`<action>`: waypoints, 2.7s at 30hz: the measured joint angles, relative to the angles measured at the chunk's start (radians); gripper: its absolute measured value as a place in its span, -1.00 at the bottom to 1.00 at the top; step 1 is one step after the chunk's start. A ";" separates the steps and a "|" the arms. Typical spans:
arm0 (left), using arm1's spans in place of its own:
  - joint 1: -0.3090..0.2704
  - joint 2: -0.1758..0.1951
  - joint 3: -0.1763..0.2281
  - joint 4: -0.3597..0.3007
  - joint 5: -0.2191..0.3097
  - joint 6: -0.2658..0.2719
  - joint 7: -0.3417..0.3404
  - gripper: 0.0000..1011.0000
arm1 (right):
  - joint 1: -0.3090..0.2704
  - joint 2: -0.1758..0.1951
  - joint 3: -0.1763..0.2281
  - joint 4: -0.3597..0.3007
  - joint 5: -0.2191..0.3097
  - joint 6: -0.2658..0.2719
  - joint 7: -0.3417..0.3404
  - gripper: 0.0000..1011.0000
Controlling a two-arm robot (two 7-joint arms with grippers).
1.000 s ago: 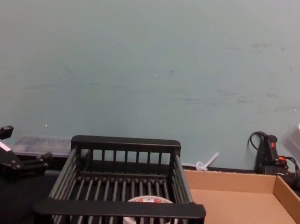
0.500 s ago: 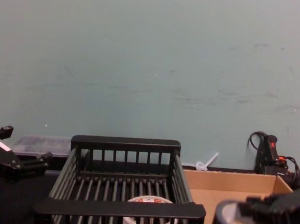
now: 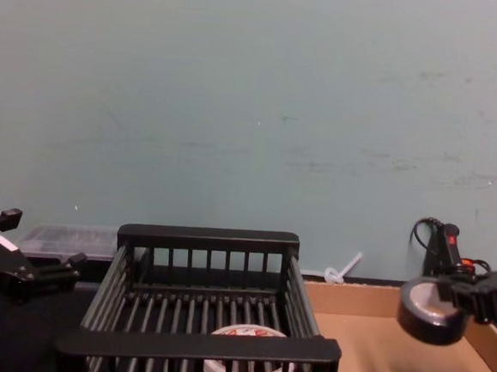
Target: Pick up the white tape and place it into the black box , Pick up the silver tape and place it into the brown box.
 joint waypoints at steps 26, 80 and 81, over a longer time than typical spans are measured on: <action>0.000 0.000 0.000 0.000 0.000 0.000 0.000 0.98 | 0.056 -0.049 0.014 0.095 -0.032 0.017 -0.013 -0.71; 0.000 0.000 0.000 0.000 0.000 0.000 0.000 0.98 | -0.041 -0.095 0.058 0.046 -0.182 -0.208 -0.190 0.98; 0.000 0.000 0.000 0.000 0.000 0.000 0.000 0.98 | -0.045 -0.096 0.057 0.048 -0.189 -0.218 -0.195 0.98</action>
